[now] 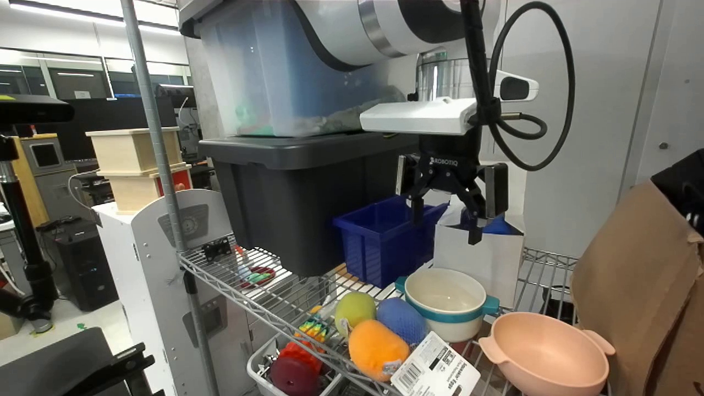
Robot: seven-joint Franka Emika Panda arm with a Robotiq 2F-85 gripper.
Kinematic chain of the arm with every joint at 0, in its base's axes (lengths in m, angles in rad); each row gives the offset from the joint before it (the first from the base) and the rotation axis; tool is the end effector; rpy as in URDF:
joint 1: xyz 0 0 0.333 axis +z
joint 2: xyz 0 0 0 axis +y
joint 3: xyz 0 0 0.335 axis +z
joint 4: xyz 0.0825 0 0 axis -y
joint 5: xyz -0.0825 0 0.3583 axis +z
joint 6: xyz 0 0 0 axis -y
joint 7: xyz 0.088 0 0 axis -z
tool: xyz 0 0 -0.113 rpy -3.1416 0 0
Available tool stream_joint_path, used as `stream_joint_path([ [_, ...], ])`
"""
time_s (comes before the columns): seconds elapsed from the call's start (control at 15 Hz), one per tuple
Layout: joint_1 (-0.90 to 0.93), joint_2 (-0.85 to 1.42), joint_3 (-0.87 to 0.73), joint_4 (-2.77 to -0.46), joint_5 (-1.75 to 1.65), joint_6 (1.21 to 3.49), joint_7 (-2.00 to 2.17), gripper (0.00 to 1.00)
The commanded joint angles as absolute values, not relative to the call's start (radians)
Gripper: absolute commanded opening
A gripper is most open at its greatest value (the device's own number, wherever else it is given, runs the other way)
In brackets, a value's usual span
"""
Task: Pick up the bear plush toy and put it in the bowl
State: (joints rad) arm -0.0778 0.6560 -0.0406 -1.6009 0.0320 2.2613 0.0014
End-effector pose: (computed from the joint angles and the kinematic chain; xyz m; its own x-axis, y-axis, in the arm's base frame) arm 0.6835 -0.0760 0.2727 0.9913 -0.1313 0.0050 -0.1313 -0.9913 0.0000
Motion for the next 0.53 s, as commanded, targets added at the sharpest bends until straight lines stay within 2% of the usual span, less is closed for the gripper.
stream_joint_path([
  [0.0, -0.091, 0.695, -0.031, -1.535, 0.040, 2.224, -0.028, 1.00],
  [0.47, -0.094, 0.709, -0.036, -1.535, 0.036, 2.235, -0.028, 1.00],
])
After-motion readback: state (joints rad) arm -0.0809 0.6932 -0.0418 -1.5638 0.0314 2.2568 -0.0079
